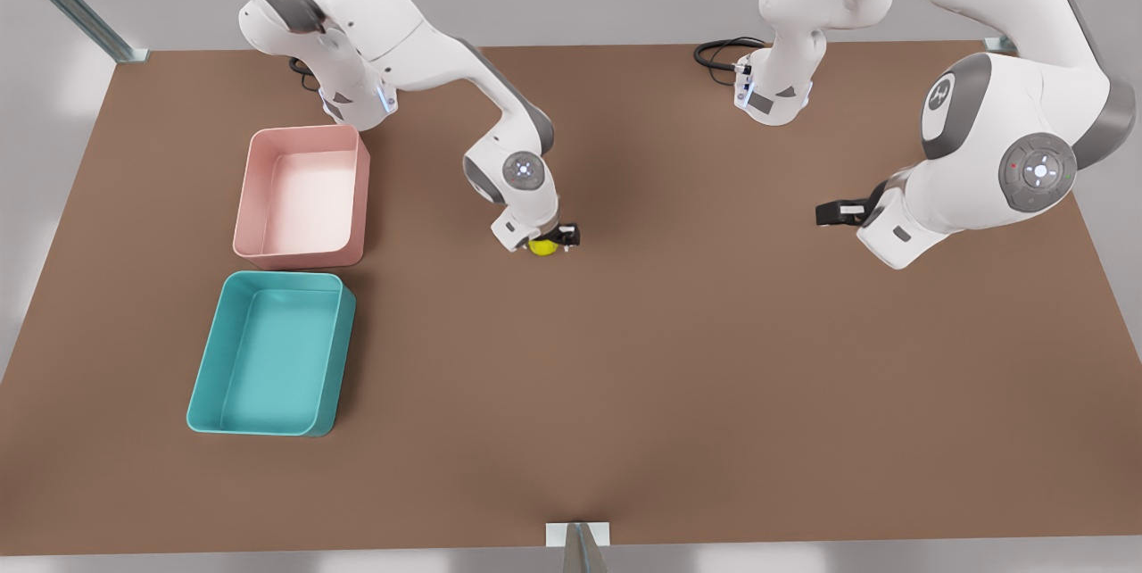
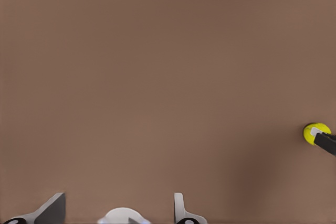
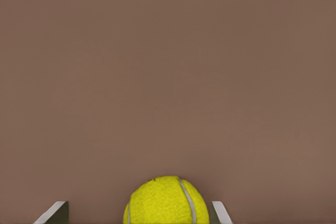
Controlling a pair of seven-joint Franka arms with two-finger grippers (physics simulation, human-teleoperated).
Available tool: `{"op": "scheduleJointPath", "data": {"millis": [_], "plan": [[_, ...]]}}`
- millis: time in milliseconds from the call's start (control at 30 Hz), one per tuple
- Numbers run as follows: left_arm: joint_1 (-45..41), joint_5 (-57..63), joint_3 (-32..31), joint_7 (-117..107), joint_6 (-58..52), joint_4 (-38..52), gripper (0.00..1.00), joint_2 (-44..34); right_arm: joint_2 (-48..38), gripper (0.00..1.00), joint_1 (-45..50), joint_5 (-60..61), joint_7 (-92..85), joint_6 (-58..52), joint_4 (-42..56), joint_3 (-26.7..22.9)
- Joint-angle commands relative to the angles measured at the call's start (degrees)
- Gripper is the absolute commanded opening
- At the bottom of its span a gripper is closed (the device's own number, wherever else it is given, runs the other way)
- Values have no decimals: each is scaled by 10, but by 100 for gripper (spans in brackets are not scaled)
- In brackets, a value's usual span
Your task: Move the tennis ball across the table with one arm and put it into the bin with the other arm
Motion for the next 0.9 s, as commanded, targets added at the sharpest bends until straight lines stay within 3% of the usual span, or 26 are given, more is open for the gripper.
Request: {"op": "scheduleJointPath", "data": {"millis": [0, 600, 633, 733, 867], "plan": [[0, 0, 0, -81, -5, -1, 100, -1, 4, 100, 0, -6, 111, 19, 0, 0], [1, 1, 0, -81, -12, -2, 100, 7, 50, 100, 10, -35, 111, 32, -6, 3], [1, 0, 0, -81, -12, -2, 100, 7, 50, 98, 10, -35, 111, 32, -6, 3], [1, 0, 0, -82, -13, -2, 100, 8, 50, 77, 9, -35, 110, 32, -6, 3], [1, 0, 0, -85, -13, -2, 100, 11, 47, 71, 4, -34, 108, 31, -3, 5]]}}
